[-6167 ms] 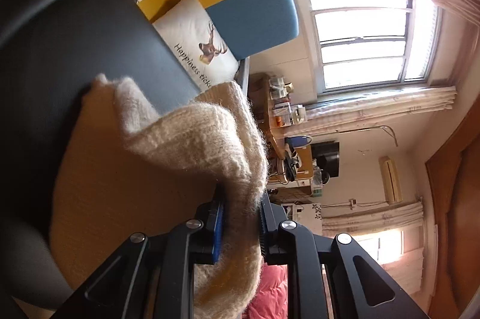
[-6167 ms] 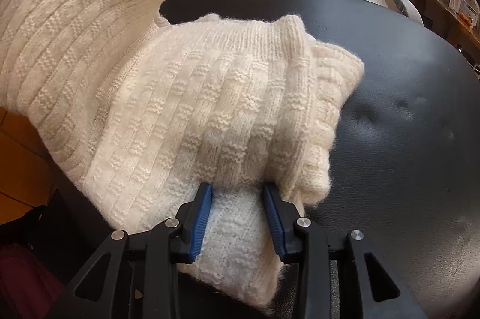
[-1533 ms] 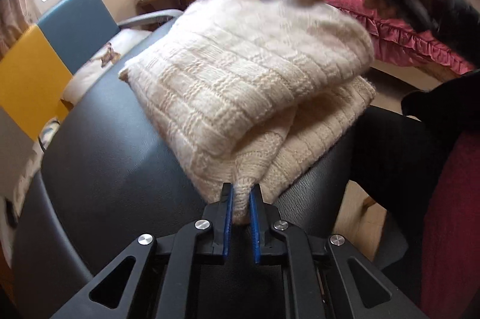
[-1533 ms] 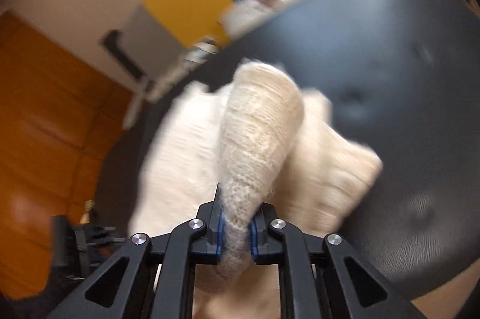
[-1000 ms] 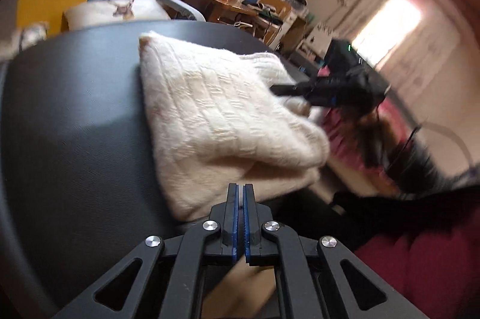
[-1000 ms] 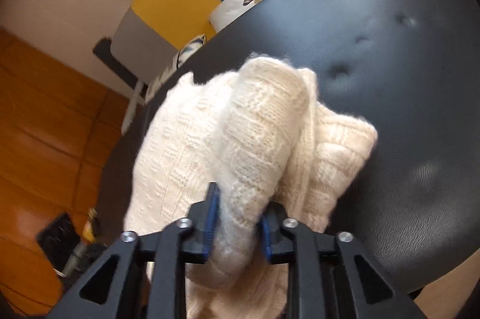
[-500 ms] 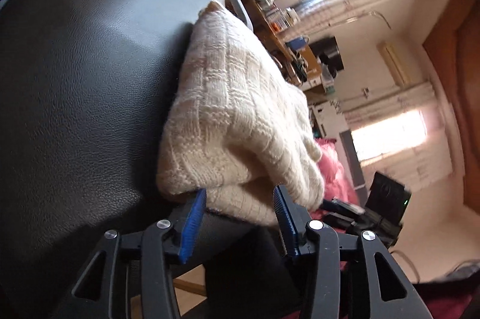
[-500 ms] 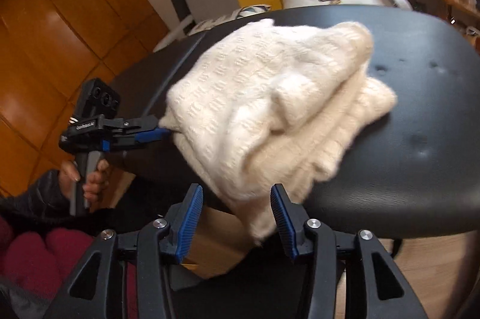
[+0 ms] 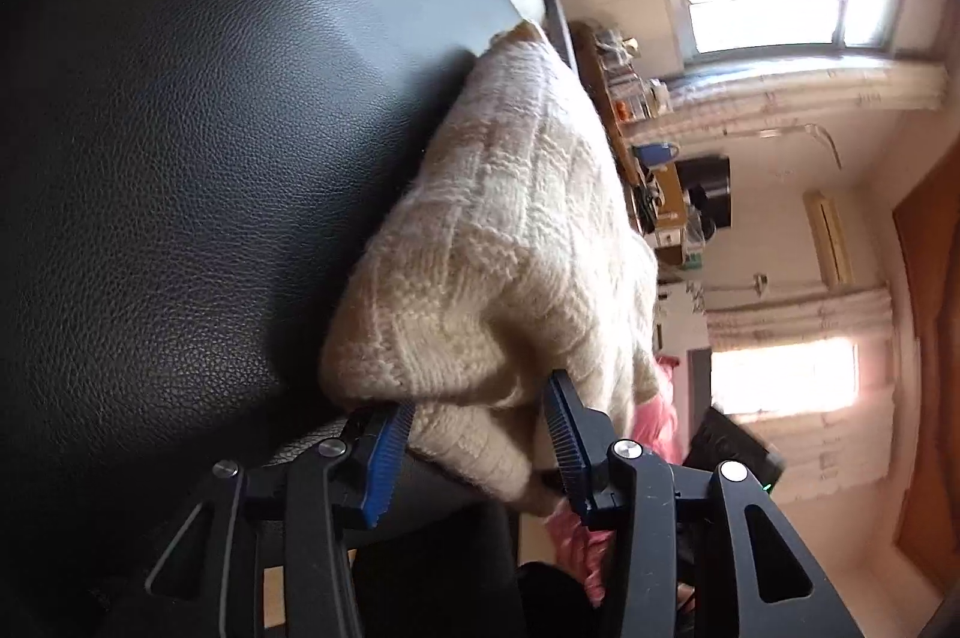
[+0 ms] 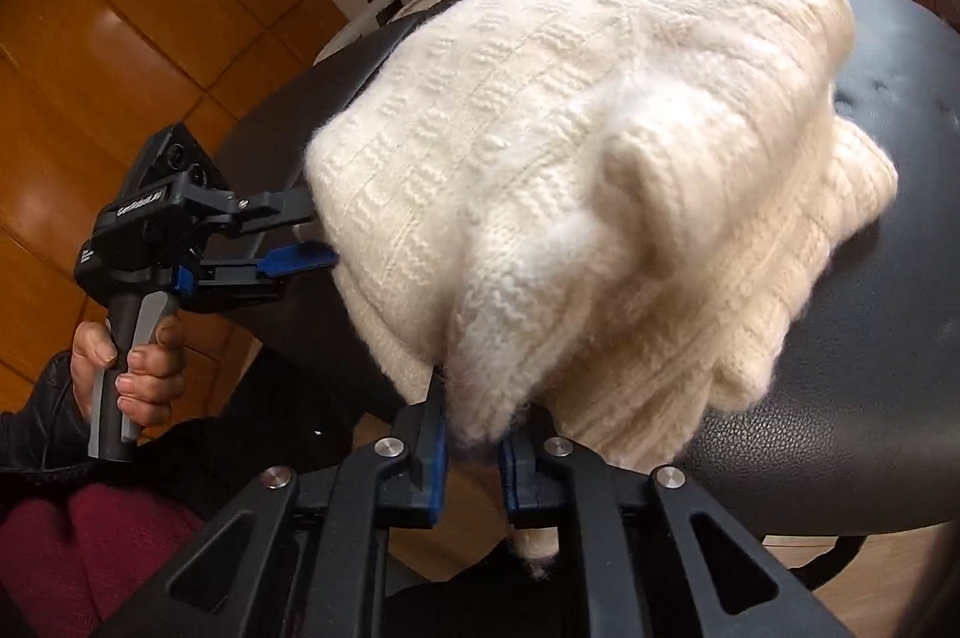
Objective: Fold clothes
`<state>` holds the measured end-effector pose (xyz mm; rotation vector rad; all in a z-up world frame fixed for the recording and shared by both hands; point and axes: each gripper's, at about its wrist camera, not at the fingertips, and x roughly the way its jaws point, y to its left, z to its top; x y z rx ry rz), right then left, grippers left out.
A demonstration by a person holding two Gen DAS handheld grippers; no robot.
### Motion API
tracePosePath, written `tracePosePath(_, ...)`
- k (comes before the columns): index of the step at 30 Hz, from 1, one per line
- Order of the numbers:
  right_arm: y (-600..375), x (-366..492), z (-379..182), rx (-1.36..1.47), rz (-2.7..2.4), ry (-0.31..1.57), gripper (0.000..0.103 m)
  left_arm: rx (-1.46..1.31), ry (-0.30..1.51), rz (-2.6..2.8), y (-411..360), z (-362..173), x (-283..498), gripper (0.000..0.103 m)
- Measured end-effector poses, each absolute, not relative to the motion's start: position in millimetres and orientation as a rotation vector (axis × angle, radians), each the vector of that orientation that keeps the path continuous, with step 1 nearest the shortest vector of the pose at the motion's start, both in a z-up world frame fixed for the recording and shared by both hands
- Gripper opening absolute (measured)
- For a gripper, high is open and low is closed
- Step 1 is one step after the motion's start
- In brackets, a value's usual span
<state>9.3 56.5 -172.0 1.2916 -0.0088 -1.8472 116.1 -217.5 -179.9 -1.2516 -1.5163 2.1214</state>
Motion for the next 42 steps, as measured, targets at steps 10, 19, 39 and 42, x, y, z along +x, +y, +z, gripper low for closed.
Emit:
tracePosePath(10, 65, 9, -175, 1.299, -1.859, -0.058, 0.008, -1.298, -1.609, 2.173, -217, -169, 125, 0.013)
tracePosePath(19, 111, 25, -73, 1.024, -1.843, -0.272, 0.006, -1.113, -1.488, 2.178, -224, -123, 130, 0.009)
tracePosePath(39, 110, -29, -159, 1.496, -2.129, -0.084, 0.024, -1.364, -1.49, 2.103, -253, -184, 142, 0.009)
tracePosePath(42, 78, -68, -163, 1.463, -2.143, 0.02, 0.024, -1.325, -1.525, 2.118, -254, -182, 146, 0.009)
